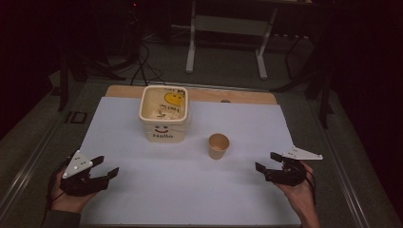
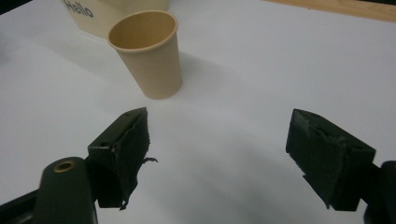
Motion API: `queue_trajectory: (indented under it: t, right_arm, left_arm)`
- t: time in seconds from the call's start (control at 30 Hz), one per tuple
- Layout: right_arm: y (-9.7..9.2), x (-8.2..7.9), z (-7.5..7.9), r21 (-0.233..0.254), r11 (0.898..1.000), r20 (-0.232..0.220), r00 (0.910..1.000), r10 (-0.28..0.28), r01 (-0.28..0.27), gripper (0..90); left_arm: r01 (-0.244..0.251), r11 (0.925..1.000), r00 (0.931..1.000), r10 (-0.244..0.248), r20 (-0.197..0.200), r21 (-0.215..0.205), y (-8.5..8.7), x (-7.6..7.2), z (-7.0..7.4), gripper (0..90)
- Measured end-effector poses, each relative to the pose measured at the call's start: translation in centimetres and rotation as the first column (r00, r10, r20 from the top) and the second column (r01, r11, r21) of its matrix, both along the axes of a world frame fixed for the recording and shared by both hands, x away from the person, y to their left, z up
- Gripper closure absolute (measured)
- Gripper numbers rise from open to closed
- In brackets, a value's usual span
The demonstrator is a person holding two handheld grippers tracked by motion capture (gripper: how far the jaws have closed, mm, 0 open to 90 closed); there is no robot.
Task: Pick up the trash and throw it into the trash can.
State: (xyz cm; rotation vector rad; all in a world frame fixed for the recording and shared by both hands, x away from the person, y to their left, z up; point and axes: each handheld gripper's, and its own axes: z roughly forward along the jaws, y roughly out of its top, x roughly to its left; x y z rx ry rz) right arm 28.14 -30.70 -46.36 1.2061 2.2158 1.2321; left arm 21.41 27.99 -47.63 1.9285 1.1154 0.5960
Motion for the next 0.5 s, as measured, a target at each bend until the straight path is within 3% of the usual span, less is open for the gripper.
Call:
queue_trajectory:
  t: [0.5]
  right_arm:
    - [1.4, 1.2, 0.9, 0.002, 1.000, 0.016, 0.9997, 0.021, -0.021, 20.1]
  left_arm:
    - [-0.005, 1.0000, 1.0000, 0.005, 0.004, -0.008, 0.2, 0.0, 0.1, 33.0]
